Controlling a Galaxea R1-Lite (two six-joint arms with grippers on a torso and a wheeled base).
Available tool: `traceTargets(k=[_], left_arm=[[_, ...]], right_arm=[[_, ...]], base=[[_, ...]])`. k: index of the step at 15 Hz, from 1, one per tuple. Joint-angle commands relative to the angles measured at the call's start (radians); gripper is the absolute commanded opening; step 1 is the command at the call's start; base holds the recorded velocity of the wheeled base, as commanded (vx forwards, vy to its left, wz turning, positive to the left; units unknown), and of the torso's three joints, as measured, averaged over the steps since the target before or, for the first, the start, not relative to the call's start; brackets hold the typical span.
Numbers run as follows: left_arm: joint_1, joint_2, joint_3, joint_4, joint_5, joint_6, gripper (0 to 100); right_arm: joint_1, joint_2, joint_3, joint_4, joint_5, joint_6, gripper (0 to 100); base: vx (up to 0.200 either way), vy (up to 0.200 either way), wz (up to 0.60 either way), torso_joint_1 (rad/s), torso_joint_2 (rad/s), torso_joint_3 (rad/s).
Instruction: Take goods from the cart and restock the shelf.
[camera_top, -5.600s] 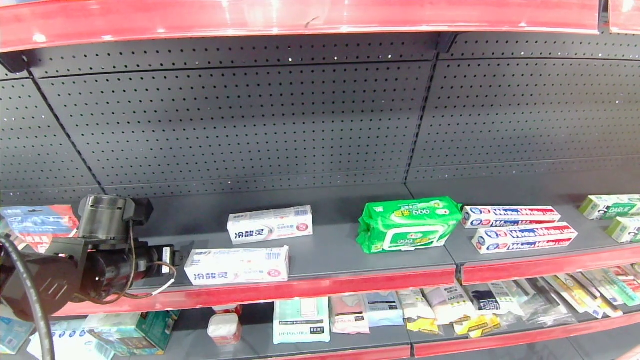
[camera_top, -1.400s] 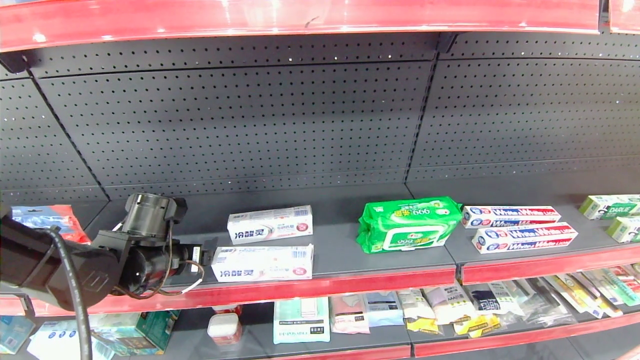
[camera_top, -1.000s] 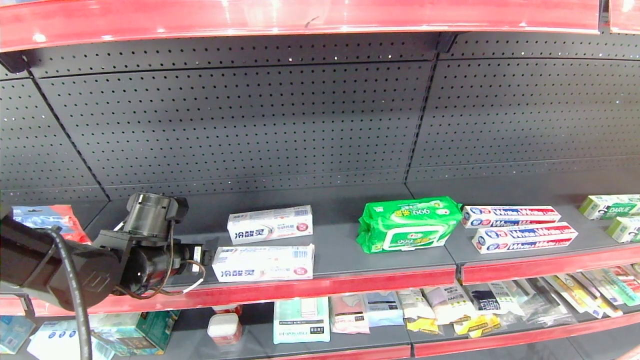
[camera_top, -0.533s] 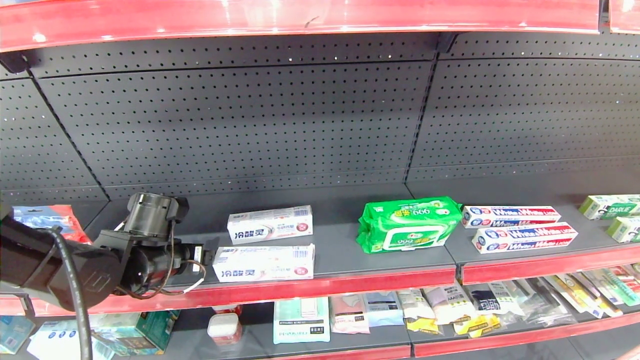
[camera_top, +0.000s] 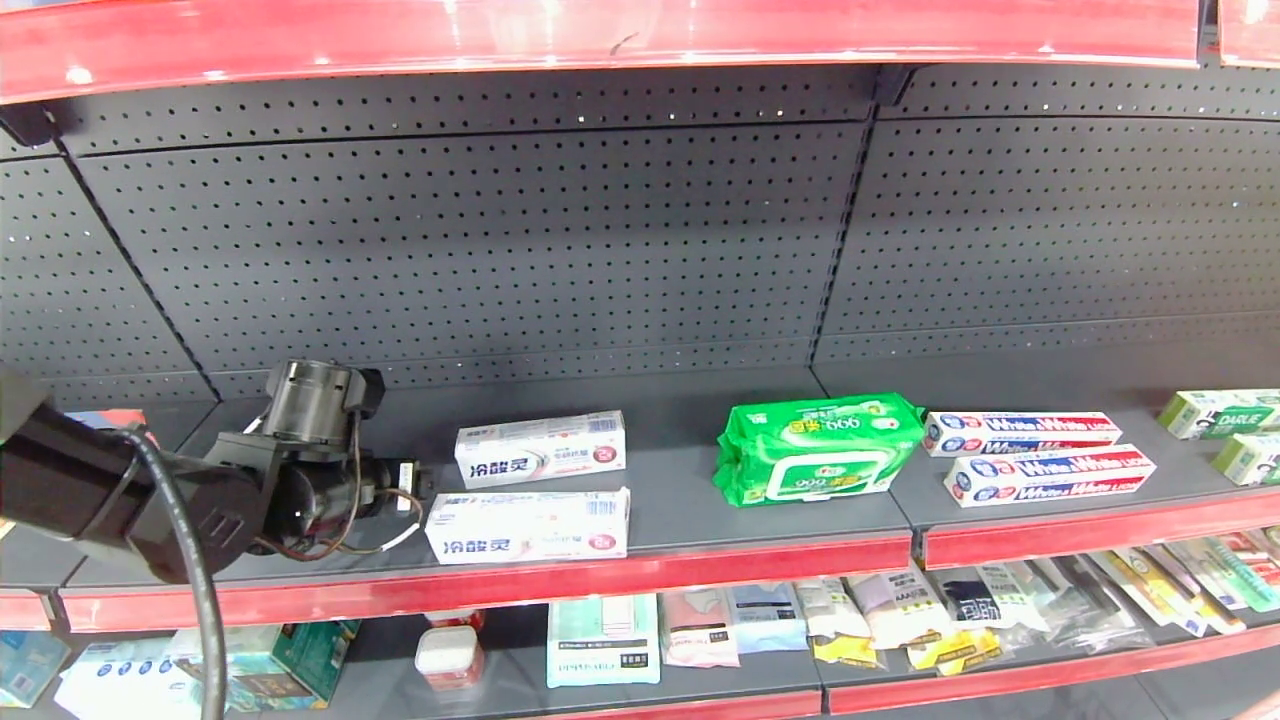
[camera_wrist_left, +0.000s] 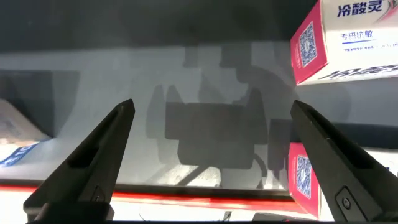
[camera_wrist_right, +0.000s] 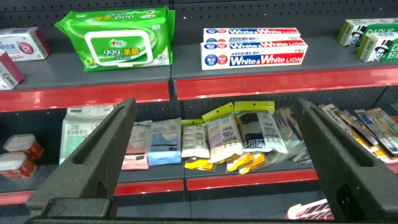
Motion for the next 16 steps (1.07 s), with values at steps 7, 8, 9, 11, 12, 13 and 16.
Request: traceTargets(k=[7,8,9,11,12,13,16], left_arm=[[-0.024,0.071,-0.093,0.006,-0.007,0.004,100],[-0.026,0.071,-0.093,0.006,-0.006,0.004,100],[-0.027,0.074,-0.094,0.006,-0.003,0.004,100],[-0.032,0.082,-0.094,0.006,-0.003,0.004,100],[-0.034,0.085,-0.094,0.006,-0.001,0.004,100],[-0.034,0.087,-0.096,0.006,-0.001,0.004,100],[-0.034,0.099,-0.107,0.004,-0.001,0.003,100]], right_arm=[[0.0,0.001,-0.001,0.0,0.0,0.0,100],[-0.001,0.001,-0.001,0.0,0.0,0.0,100],[0.0,0.001,-0.001,0.0,0.0,0.0,100],[0.0,0.001,0.001,0.0,0.0,0.0,100],[0.0,0.001,-0.001,0.0,0.0,0.001,100],[0.0,0.001,-0.001,0.0,0.0,0.0,100],[0.0,0.001,0.001,0.0,0.0,0.0,100]], base=[[0.0,0.0,0.0,0.0,0.0,0.0],[0.0,0.0,0.0,0.0,0.0,0.0],[0.0,0.0,0.0,0.0,0.0,0.0],[0.0,0.0,0.0,0.0,0.0,0.0],[0.0,0.0,0.0,0.0,0.0,0.0],[0.0,0.0,0.0,0.0,0.0,0.0],[0.0,0.0,0.0,0.0,0.0,0.0]])
